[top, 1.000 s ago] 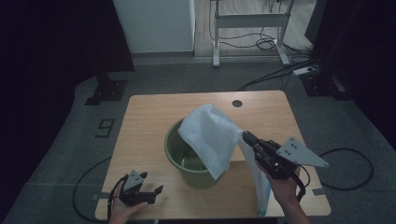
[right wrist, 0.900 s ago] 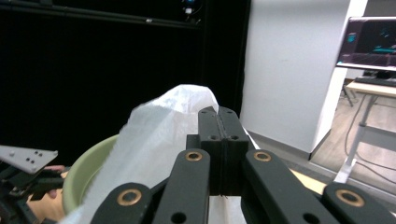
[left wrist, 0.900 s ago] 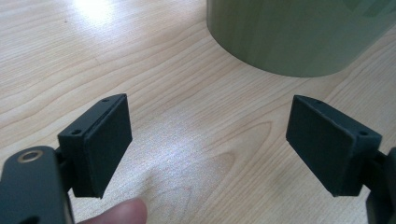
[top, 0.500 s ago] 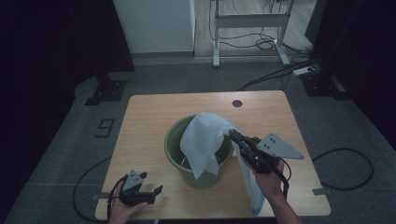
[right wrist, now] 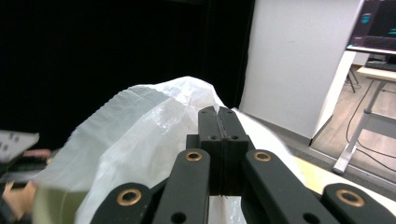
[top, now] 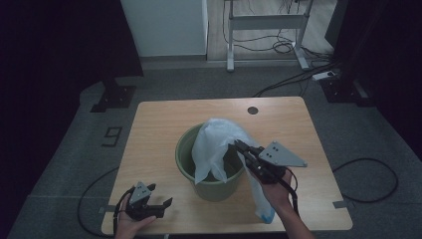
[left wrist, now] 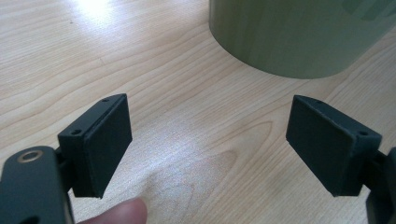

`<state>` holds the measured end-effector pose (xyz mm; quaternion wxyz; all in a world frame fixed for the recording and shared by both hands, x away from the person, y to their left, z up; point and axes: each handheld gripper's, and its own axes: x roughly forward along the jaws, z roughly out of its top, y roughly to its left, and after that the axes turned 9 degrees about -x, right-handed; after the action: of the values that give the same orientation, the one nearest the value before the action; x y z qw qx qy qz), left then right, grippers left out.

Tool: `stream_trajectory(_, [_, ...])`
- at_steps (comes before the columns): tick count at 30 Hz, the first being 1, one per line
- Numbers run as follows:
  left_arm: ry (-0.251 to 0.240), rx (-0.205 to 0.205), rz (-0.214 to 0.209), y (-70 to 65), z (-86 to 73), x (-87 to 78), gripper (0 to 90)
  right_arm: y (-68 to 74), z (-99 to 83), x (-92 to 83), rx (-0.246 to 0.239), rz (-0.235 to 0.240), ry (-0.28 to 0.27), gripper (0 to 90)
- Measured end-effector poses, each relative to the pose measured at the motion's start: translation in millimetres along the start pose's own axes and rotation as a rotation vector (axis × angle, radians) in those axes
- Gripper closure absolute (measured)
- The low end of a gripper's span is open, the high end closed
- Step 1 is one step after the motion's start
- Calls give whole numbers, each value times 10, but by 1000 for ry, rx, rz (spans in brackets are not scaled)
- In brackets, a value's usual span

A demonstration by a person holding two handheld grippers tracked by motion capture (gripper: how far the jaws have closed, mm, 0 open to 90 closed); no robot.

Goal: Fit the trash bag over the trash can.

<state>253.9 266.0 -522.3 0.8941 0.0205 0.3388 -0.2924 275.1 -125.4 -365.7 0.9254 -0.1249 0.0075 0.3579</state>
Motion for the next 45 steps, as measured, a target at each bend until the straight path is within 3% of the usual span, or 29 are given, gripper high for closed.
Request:
stream_trajectory(5, [3,1,1,4,-3,6,138,164,-88,47,-24,41,30,890])
stream_trajectory(16, [7,3,1,-4,-6,16,139,313,-241,8,-5,114,61,883])
stream_trajectory(17, [9,5,2,-5,-6,18,138,304,-259,-10,9,117,48,788])
stream_trajectory(18, [9,5,2,-5,-6,18,139,304,-259,-10,9,117,48,788])
stream_trajectory(19, [6,2,1,-5,-6,11,139,289,-263,-68,35,102,23,635])
stream_trajectory(20, [6,2,1,-5,-6,11,139,289,-263,-68,35,102,23,635])
stream_trajectory(21, [4,0,0,1,-8,7,139,271,-258,-169,68,93,-5,546])
stream_trajectory(22, [4,0,0,1,-8,7,138,271,-258,-169,68,93,-5,546])
stream_trajectory(23, [4,-2,2,10,-13,6,139,267,-269,-293,86,73,-23,462])
stream_trajectory(24, [4,-2,2,10,-13,6,139,267,-269,-293,86,73,-23,462])
stream_trajectory(25, [5,-3,4,12,-12,5,139,282,-306,-427,82,32,-21,397])
stream_trajectory(26, [5,-3,4,12,-12,5,139,287,-327,-468,79,21,-17,372])
stream_trajectory(30, [5,1,0,-13,-10,8,139,304,-463,-603,62,-29,22,332])
stream_trajectory(35, [12,7,-2,-30,-6,35,139,279,-746,-678,95,-64,97,290])
stream_trajectory(45, [-4,-39,-27,-6,4,-7,139,346,-1253,-494,151,-96,239,243])
